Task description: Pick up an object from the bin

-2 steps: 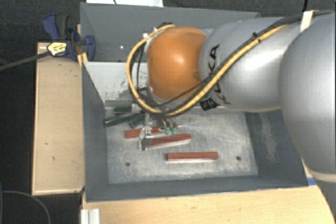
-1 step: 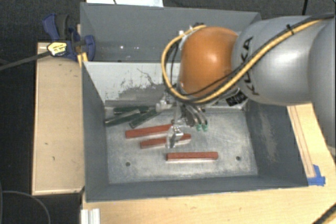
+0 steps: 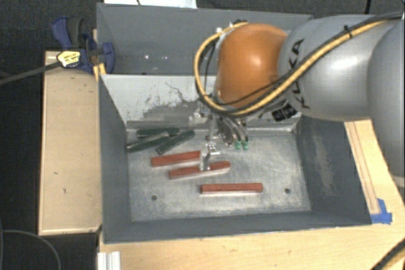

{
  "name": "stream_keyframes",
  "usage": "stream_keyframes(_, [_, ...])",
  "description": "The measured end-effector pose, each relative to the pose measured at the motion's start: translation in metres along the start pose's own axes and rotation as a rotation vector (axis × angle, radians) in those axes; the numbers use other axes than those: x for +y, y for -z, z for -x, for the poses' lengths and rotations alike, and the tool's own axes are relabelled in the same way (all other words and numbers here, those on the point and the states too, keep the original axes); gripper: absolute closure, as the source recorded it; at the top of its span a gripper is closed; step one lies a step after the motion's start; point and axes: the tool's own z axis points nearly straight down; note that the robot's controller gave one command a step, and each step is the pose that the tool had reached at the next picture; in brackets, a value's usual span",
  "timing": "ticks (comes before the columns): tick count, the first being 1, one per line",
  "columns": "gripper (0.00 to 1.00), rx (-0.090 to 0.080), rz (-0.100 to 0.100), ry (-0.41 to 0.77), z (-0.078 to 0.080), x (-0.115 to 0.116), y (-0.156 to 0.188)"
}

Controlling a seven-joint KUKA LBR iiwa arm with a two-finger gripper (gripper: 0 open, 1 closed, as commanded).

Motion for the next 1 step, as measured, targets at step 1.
stream_keyframes(1, [0.0,-0.003,0.0,0.129,0.0008,0.0041,-0.0742])
